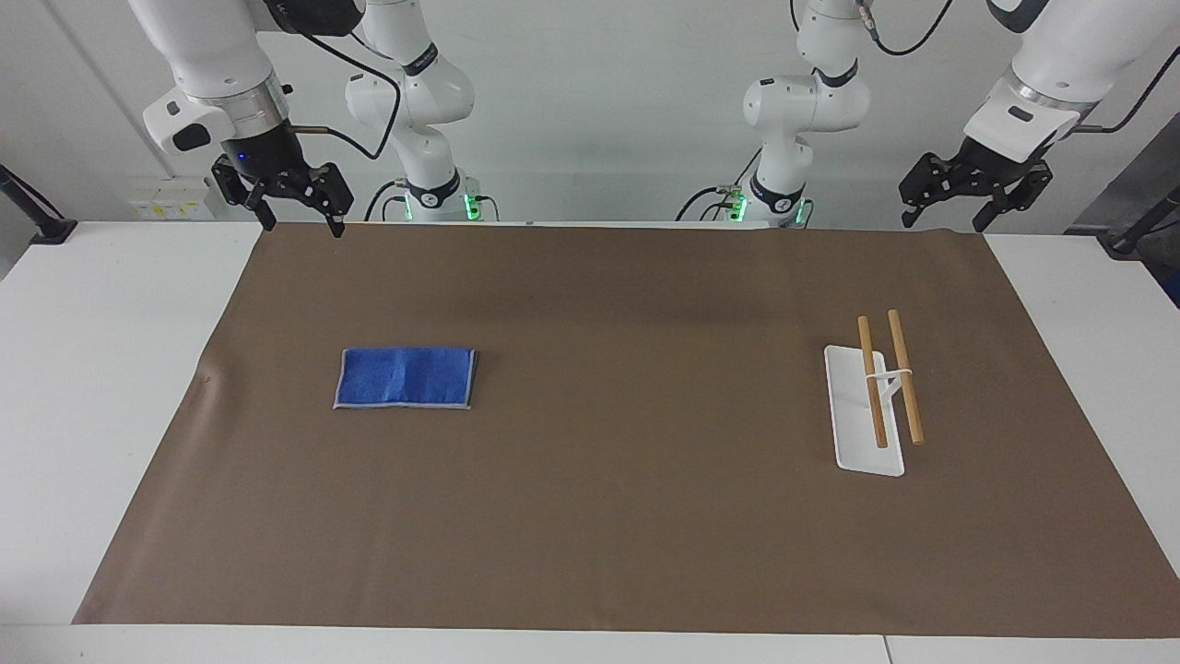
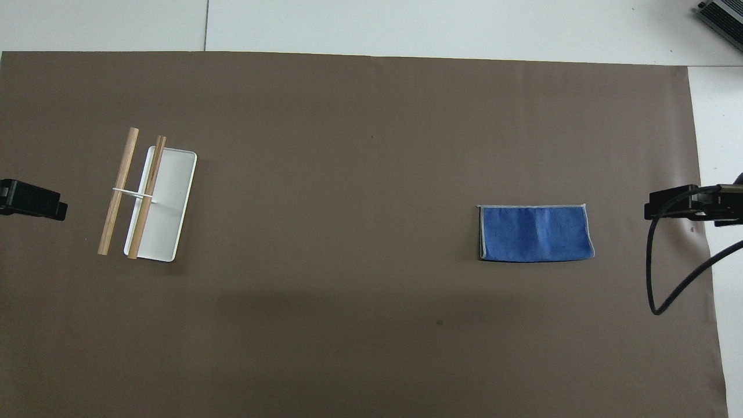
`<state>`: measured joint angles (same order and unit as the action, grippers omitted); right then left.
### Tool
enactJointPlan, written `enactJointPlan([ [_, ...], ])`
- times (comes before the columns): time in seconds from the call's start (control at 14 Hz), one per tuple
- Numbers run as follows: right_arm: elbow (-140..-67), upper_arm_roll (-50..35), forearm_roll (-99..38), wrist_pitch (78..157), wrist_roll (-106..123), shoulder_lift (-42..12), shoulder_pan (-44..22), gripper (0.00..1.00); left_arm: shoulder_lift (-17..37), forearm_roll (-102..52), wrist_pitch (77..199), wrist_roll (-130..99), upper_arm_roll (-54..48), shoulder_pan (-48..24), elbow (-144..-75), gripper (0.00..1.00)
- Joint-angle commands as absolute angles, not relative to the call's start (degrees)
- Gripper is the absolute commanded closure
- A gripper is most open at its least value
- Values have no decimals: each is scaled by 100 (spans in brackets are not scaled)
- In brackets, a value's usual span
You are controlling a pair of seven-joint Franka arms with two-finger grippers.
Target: Right arm passes towel to left arm to hang
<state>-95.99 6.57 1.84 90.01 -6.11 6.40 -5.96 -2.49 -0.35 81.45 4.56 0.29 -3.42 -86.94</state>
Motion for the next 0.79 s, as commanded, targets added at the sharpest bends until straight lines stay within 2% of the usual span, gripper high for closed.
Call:
enactJointPlan([
  [0.0,-9703,677,220,8974,-554,729,-624,0,-387,-97,8086,501,35,-299,-8807,0],
  [0.71,-9721,668,290,8868,-615,782,-633,0,-387,-97,8086,501,35,-299,-8807,0],
])
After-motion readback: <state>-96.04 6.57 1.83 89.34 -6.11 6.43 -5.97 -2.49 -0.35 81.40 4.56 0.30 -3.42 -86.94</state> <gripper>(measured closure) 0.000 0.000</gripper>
